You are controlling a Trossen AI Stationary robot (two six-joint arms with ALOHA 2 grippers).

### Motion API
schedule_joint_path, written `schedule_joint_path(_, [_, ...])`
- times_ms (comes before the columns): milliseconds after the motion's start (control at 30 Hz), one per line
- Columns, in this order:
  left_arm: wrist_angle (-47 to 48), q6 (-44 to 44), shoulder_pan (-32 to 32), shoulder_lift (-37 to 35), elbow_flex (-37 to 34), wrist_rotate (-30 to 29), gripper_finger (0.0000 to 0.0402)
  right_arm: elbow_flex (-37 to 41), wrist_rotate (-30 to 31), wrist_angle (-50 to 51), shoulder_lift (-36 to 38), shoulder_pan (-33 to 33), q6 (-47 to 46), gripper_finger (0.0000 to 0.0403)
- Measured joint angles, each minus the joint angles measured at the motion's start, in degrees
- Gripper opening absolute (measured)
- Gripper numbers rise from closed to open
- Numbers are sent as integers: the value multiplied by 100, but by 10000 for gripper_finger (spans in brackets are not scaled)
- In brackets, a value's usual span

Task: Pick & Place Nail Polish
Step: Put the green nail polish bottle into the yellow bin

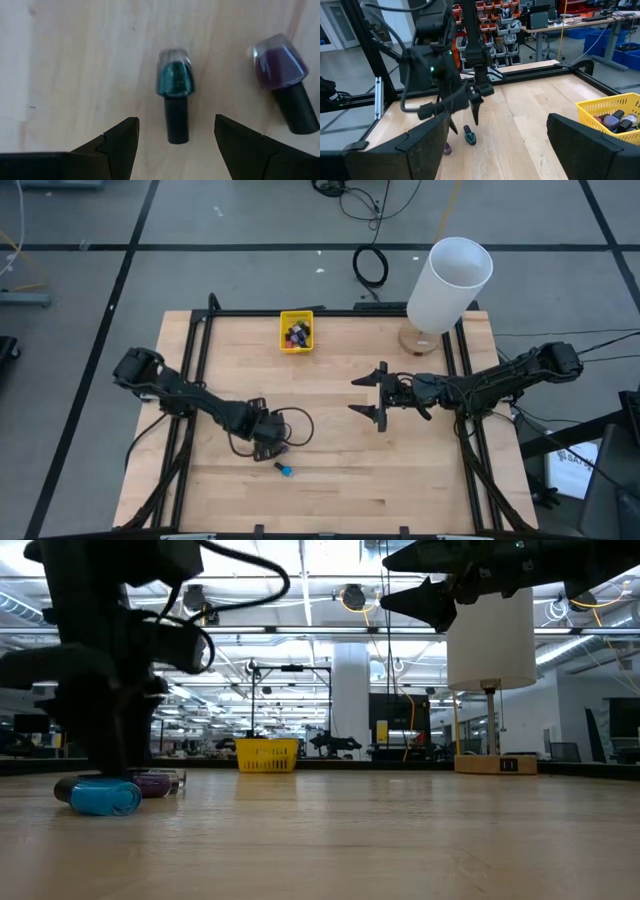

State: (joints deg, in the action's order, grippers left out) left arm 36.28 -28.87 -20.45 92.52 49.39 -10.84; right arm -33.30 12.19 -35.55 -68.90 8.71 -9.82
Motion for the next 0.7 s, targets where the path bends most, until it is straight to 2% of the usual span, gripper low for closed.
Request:
schedule_joint_path(200, [-37, -176, 129, 248, 5, 337, 255, 0, -2, 0, 0, 0, 0, 320])
schedule_joint_path(567, [-64, -126, 361, 261, 9, 496, 255, 0, -4, 2, 0, 0, 4, 320])
schedule_joint_path(700, [-64, -132, 408, 262, 7, 611, 235, 0, -4, 2, 0, 0, 13, 320])
